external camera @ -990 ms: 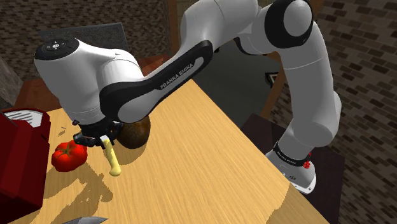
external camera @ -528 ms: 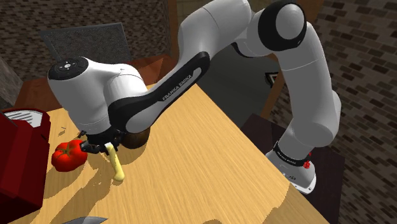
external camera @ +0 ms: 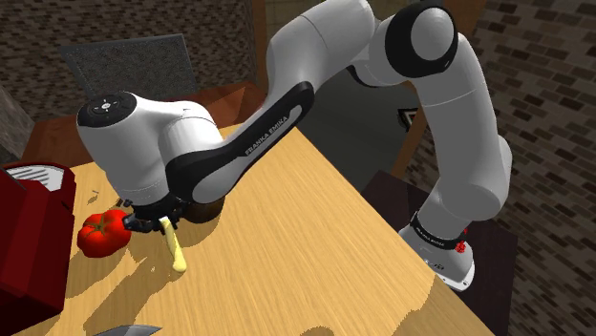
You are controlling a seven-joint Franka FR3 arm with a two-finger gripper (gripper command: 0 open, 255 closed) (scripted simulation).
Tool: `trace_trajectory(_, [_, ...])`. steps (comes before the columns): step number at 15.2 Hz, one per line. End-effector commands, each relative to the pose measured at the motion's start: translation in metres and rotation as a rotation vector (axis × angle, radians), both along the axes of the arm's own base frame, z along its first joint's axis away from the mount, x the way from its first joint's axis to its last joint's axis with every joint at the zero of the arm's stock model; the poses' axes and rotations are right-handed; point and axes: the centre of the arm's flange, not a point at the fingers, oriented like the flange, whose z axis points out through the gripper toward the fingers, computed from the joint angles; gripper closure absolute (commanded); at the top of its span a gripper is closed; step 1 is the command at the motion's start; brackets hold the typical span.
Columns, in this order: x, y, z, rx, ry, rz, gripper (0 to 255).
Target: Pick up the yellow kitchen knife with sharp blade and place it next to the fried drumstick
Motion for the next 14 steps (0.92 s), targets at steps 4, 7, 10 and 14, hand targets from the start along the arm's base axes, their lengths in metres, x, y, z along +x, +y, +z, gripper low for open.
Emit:
trace_trajectory(4, [0.001, -0.001, -0.002, -0.002, 0.002, -0.001, 0])
trace_trajectory(7, [-0.002, -0.001, 0.011, -0.002, 0.002, -0.001, 0])
trace_trajectory(10, [-0.009, -0.001, 0.047, -0.002, 0.002, -0.001, 0])
trace_trajectory(14, [-0.009, -0.001, 0.047, -0.002, 0.002, -0.001, 0])
